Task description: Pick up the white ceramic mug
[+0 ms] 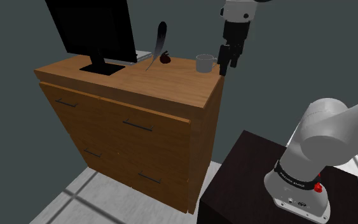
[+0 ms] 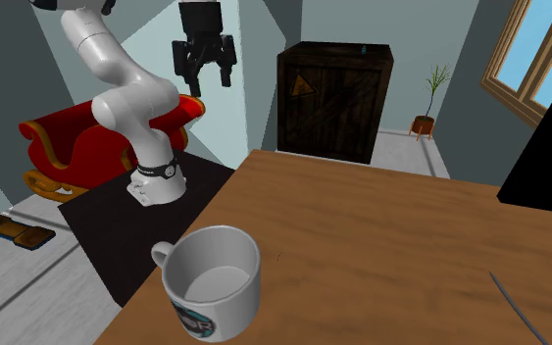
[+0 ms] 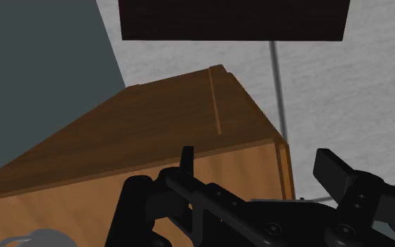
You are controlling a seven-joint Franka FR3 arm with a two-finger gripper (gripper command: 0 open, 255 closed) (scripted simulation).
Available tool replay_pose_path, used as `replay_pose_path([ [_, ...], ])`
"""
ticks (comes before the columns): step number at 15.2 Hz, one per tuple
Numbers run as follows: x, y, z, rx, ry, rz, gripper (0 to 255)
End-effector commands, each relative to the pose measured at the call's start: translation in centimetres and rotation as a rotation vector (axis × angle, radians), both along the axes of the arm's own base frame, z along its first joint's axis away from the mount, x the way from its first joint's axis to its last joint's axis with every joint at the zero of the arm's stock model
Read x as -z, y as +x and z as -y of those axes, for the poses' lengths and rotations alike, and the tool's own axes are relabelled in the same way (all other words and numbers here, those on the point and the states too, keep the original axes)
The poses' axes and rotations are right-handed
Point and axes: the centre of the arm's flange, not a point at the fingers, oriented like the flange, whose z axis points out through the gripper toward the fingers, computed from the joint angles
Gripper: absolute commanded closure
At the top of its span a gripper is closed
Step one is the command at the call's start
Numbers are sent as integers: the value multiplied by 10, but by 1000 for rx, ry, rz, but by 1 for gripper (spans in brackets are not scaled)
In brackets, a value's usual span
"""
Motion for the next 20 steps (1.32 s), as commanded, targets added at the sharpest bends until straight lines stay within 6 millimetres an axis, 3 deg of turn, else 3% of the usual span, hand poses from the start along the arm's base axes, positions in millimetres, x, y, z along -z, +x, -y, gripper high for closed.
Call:
replay_pose_path([
  [1,0,0,0,0,0,0,0],
  [20,41,191,163,31,-29,-57,0],
])
